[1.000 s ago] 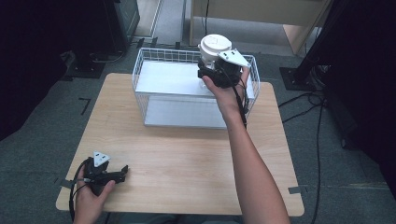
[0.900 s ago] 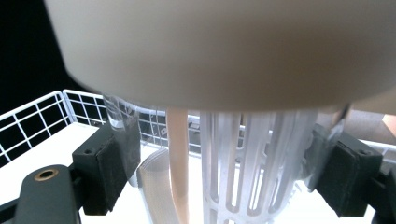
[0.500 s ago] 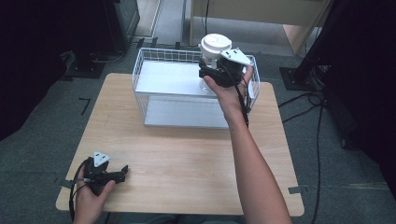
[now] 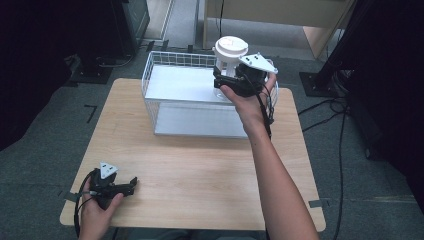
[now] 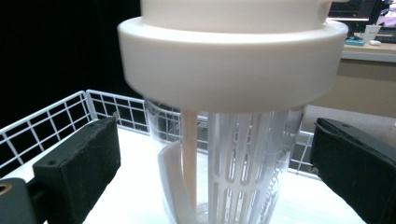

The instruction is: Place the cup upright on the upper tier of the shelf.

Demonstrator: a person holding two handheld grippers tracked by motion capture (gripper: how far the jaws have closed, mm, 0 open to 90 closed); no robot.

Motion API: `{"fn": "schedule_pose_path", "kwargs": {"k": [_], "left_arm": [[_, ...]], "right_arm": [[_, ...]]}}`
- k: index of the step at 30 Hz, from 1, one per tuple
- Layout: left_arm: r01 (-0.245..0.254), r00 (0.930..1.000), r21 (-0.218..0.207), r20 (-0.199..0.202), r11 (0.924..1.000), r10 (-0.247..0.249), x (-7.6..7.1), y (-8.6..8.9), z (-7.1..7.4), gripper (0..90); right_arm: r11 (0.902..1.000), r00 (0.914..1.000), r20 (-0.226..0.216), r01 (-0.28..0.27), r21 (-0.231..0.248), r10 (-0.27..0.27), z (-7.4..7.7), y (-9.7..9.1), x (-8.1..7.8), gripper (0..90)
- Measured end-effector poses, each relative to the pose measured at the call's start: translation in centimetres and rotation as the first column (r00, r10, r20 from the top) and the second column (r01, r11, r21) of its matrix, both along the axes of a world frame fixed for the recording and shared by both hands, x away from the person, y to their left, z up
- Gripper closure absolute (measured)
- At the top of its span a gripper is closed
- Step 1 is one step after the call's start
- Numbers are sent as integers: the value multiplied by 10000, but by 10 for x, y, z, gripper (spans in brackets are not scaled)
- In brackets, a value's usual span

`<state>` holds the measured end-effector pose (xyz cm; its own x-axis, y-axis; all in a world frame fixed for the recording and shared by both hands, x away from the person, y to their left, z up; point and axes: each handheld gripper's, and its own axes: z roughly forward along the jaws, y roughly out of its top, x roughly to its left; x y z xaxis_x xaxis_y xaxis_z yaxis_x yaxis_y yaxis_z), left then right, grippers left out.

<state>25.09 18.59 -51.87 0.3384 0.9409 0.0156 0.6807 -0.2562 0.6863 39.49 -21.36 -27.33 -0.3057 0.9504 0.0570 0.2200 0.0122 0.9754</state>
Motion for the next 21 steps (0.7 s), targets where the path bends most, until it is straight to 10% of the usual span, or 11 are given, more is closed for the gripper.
{"fn": "schedule_pose_path", "kwargs": {"k": [21], "left_arm": [[-2, 10000, 2, 3, 10000, 2, 0, 0, 0, 16]], "right_arm": [[9985, 9997, 122, -208, -503, 215, -19, -16, -39, 21]]}}
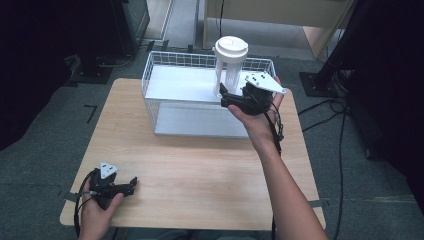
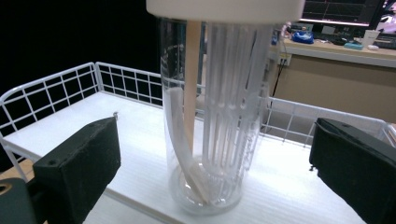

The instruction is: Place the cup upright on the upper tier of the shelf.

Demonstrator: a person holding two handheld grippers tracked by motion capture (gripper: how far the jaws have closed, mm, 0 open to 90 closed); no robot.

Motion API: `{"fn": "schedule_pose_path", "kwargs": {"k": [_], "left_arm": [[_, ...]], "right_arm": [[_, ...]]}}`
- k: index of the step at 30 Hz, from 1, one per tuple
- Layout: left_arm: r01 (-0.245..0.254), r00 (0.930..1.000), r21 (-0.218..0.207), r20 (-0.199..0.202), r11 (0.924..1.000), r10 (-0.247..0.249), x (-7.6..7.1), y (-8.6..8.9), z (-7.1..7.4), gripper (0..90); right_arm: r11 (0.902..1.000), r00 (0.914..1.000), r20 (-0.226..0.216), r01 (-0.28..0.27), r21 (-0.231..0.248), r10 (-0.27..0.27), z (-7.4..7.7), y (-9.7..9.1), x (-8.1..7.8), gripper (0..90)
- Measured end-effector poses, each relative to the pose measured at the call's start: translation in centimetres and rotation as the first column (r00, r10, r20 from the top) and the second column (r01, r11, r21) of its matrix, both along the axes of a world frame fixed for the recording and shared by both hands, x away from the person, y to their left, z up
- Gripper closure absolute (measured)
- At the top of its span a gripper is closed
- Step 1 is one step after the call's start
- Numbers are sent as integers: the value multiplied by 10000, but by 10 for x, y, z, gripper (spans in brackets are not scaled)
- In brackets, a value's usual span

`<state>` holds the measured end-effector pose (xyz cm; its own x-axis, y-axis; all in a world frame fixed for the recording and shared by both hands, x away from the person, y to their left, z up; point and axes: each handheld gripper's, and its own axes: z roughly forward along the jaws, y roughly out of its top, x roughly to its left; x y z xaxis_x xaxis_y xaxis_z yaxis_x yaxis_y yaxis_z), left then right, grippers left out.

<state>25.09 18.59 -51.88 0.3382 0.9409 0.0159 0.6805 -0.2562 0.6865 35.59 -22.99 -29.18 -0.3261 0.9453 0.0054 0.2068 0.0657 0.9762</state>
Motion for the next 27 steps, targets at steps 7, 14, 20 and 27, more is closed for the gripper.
{"fn": "schedule_pose_path", "kwargs": {"k": [7, 14, 20, 27], "left_arm": [[0, 10000, -3, 1, 10000, 0, 0, 0, 0, 16], [9, 10000, 6, -19, 10000, -9, 0, 0, 0, 16], [2, 10000, 7, -5, 10000, -2, 0, 0, 0, 15], [1, 10000, 4, 0, 10000, -1, 0, 0, 0, 15]], "right_arm": [[10000, 10000, -42, -7, -7, 7, -8, -10, -10, 21], [10000, 10000, 8, -50, -80, 50, -16, -22, -25, 21], [9998, 10000, 53, 0, -217, 1, -21, -30, -34, 21], [9999, 10000, 46, -33, -115, 33, -30, -42, -50, 21]]}}
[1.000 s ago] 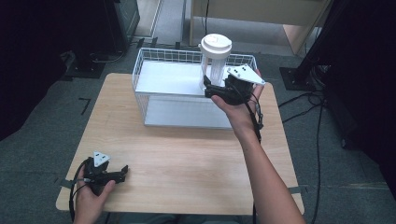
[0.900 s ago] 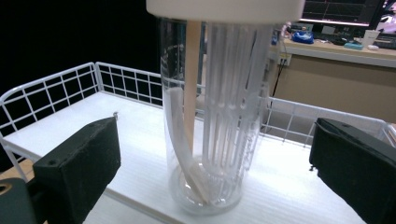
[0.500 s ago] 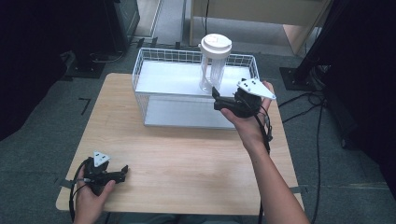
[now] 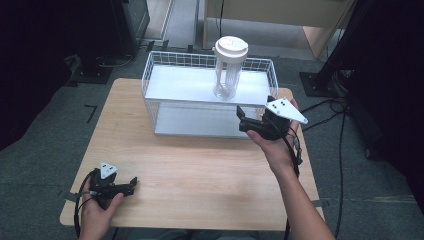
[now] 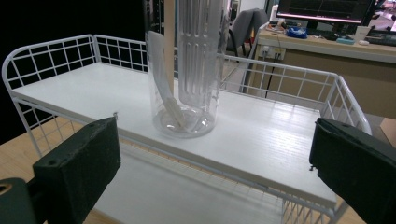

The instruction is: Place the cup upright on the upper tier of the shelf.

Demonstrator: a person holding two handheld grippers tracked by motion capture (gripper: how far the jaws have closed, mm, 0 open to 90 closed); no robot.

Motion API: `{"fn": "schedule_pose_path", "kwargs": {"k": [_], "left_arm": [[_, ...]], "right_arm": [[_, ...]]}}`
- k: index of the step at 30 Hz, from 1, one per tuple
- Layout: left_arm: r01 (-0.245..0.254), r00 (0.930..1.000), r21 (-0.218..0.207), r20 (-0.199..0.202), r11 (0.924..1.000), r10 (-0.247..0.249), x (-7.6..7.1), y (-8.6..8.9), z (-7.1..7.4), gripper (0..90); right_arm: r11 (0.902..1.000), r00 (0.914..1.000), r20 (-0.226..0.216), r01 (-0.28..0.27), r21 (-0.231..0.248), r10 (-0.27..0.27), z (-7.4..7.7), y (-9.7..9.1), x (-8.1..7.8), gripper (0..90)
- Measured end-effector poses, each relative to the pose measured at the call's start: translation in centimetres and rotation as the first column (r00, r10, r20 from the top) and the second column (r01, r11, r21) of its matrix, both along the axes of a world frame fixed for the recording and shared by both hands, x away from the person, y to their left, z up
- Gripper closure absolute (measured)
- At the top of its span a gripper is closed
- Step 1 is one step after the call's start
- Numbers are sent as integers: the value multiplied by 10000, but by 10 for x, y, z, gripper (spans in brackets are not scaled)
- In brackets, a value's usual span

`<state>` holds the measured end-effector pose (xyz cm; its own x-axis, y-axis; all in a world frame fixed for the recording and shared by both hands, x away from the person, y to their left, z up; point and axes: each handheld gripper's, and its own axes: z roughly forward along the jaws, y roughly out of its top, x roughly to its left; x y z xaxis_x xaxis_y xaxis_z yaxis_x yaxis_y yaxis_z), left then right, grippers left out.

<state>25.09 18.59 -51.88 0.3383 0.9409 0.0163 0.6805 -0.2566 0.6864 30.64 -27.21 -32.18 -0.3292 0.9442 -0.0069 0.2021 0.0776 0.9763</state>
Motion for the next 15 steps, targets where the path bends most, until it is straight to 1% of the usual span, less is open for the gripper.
{"fn": "schedule_pose_path", "kwargs": {"k": [4, 5, 6, 8, 10, 15], "left_arm": [[3, 10000, -2, -8, 10000, -3, 0, 0, 0, 15], [-3, 10000, 1, 3, 10000, 3, 0, 0, 0, 16], [-3, 10000, 1, 3, 10000, 3, 0, 0, 0, 15], [0, 10000, -6, -2, 10000, 0, 0, 0, 0, 15], [1, 10000, -3, -4, 10000, -1, 0, 0, 0, 15], [7, 10000, 3, -21, 10000, -7, 0, 0, 0, 15]], "right_arm": [[10000, 10000, 4, 43, -27, -43, -5, -5, -5, 21], [9999, 10000, 16, 87, -113, -87, -9, -9, -9, 21], [9999, 10000, 16, 87, -113, -87, -9, -9, -9, 21], [9994, 9999, 28, 142, -328, -142, -16, -13, -13, 21], [9992, 9998, -51, 207, -355, -209, -21, -17, -15, 21], [9990, 9989, -230, 397, -223, -402, -32, -29, -22, 21]]}}
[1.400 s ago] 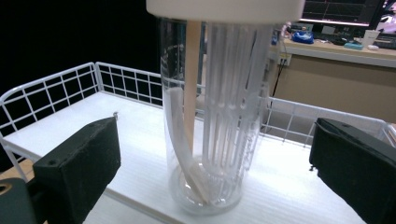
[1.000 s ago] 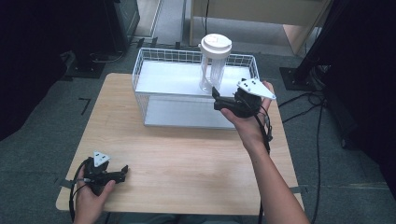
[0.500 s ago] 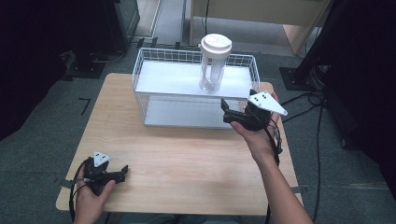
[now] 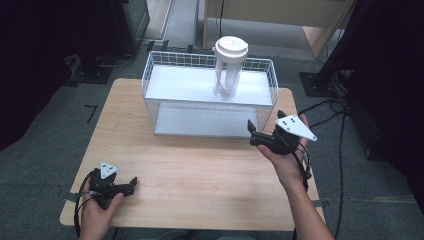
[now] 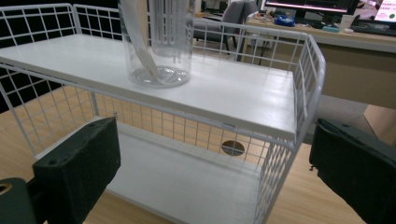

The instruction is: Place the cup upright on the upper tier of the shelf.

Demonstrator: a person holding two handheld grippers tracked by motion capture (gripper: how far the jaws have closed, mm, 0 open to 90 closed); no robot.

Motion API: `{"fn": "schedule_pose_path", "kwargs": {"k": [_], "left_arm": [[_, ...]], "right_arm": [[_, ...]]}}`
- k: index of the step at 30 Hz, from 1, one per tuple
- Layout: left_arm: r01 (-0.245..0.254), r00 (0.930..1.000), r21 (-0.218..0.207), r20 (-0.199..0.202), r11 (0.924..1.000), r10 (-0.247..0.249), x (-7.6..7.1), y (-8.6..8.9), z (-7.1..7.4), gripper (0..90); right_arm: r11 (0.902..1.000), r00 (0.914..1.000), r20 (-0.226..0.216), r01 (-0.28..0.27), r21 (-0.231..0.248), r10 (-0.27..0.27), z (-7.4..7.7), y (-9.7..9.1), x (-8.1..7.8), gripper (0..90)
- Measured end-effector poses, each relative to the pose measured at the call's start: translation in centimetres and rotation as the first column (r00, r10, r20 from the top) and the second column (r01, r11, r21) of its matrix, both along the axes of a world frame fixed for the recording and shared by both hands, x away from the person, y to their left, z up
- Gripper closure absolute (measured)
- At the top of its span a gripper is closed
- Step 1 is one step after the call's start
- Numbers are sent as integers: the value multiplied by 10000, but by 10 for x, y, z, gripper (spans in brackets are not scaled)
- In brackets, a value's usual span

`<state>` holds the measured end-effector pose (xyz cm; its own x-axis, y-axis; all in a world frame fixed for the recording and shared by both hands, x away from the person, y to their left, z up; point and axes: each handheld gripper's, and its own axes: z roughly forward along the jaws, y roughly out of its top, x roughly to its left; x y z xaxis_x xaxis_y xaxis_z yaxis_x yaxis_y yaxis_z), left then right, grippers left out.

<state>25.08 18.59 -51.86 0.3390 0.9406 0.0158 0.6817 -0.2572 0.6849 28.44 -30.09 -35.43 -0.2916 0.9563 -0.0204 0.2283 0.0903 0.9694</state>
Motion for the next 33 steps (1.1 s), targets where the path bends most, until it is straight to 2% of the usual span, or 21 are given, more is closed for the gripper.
{"fn": "schedule_pose_path", "kwargs": {"k": [18, 33], "left_arm": [[-8, 10000, -10, 7, 10000, 8, 0, 0, 0, 15], [-3, 10000, -4, -2, 10000, 3, 0, 0, 0, 16]], "right_arm": [[9991, 9977, -542, 407, -111, -413, -38, -29, -21, 21], [9964, 9890, -1211, 849, -35, -847, -73, -50, -35, 21]]}}
